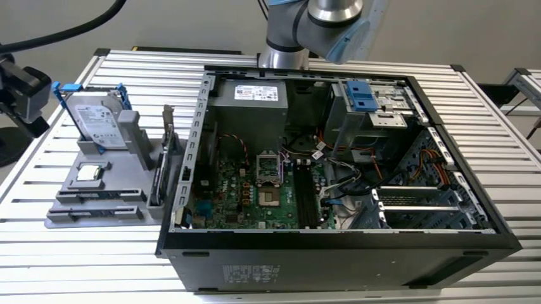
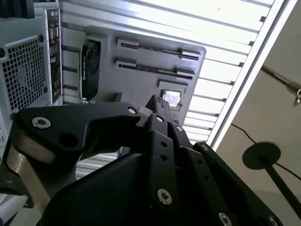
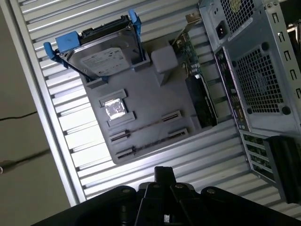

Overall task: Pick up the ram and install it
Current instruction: 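Pick up the ram and move it above insertion slot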

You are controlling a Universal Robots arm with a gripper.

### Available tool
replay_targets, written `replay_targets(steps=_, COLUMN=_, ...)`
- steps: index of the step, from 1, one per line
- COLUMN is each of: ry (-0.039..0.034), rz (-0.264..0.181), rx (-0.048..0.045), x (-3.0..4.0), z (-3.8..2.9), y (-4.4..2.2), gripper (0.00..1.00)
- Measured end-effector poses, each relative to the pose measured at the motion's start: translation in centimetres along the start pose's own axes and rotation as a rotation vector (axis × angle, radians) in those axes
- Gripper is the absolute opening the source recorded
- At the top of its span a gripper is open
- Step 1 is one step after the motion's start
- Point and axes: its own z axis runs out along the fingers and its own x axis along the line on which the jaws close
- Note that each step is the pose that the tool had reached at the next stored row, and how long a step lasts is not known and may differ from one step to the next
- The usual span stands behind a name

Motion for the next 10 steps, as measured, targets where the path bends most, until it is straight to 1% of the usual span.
replay_targets(steps=10, ry=-0.0037, rz=0.076, rx=0.0005, x=0.03, z=0.00, y=-0.01, gripper=0.00)
